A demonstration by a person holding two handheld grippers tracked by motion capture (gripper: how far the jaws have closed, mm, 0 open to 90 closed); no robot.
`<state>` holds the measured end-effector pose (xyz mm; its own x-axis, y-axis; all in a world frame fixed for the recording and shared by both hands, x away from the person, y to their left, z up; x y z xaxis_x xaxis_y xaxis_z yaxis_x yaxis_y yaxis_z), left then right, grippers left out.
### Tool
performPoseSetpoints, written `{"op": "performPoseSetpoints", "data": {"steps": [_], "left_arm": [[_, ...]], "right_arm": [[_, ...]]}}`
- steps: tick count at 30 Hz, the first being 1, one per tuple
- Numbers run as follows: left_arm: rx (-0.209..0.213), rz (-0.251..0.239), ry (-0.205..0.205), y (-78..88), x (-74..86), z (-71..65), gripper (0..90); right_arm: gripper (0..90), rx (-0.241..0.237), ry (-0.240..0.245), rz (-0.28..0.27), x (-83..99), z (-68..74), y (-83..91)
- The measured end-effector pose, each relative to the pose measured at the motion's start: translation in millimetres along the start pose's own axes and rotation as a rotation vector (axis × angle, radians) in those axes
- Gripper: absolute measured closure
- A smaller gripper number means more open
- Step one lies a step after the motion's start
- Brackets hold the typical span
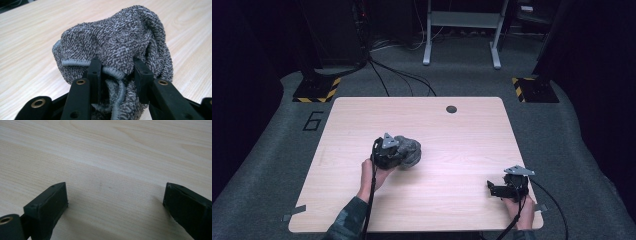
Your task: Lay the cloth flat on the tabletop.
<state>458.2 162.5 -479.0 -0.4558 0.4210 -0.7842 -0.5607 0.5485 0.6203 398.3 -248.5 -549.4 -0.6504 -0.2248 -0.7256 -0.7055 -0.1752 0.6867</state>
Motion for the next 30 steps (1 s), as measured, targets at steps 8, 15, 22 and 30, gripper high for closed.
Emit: {"op": "performPoseSetpoints", "data": {"steps": [8,15,22,30], "left_arm": [[0.076,0.039,-0.017,-21.3,-0.5,-22.1,62.9],[0.085,0.058,-0.019,-30.4,1.9,-35.0,31.0],[0.089,0.004,0.017,-2.1,9.3,-28.1,22.1],[0.1,-0.032,0.071,26.5,39.4,-16.5,22.3]], "right_arm": [[5.1,0.0,0.001,0.001,0.1,0.0,0.0],[5.3,0.0,0.006,0.001,0.4,-0.3,0.3],[4.9,-0.015,0.031,0.002,0.0,1.7,0.5],[2.5,-0.011,0.026,0.019,-1.3,2.2,-0.5]]}}
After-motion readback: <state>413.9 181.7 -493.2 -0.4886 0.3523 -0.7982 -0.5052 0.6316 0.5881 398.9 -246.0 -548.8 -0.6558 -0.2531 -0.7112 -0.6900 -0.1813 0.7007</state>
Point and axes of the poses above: each handheld gripper's, and its own axes: y roughly backward along the jaws, x roughly out of its underside, z roughly to its left, the point moved 3 cm from there along -y, roughly forward along the jaws, and after that the axes turned 4 degrees about x, right-handed, at the moved point
